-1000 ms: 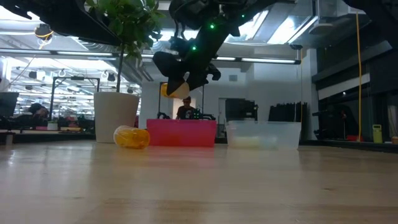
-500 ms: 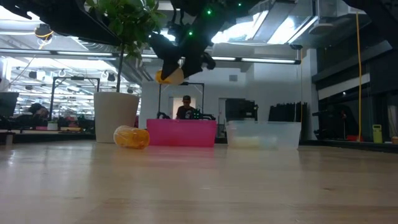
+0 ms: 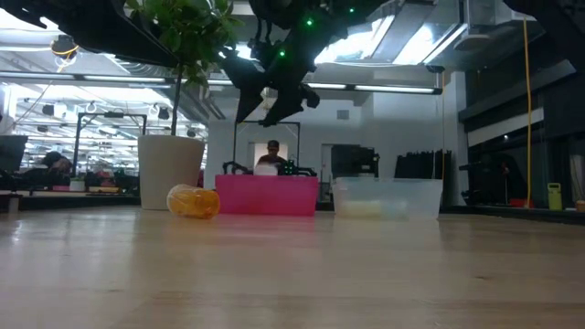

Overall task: Pick and place medicine bottles into bin by pill shape (circle, oval)
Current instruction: Put the orange capsule bottle into the red bin

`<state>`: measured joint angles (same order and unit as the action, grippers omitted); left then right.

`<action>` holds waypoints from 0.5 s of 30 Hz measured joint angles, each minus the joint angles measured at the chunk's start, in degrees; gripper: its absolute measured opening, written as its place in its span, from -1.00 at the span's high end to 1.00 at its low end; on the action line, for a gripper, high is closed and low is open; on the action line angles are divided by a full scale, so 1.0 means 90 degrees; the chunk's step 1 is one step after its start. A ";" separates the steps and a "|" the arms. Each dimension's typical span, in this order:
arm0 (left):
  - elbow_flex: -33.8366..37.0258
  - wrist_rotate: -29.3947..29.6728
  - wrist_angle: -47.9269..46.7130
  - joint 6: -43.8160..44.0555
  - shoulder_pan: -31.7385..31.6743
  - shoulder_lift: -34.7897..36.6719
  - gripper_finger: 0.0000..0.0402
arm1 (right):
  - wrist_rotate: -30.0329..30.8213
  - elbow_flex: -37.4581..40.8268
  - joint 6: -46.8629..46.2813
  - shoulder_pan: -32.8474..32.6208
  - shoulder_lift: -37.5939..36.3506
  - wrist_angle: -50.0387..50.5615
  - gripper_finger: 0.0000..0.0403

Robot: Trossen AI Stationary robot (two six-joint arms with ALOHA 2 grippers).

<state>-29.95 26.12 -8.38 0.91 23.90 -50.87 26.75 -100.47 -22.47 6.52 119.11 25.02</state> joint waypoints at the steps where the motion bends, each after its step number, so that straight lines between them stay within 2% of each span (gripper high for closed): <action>1: 0.0000 -0.0001 0.0000 -0.0001 0.0001 0.0000 0.54 | -0.0176 0.0000 -0.0057 -0.0010 0.0000 0.0000 -0.47; 10: 0.0000 0.0001 0.0001 -0.0001 0.0002 0.0000 0.54 | -0.1498 0.0060 -0.0224 -0.0285 0.0000 -0.0016 -0.43; 15: 0.0000 -0.0001 0.0000 -0.0001 0.0000 0.0000 0.54 | -0.1618 0.0259 0.0076 -0.0700 0.0044 -0.0057 -0.41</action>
<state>-29.95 26.11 -8.38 0.91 23.90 -50.87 12.19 -98.13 -21.78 0.22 119.50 24.50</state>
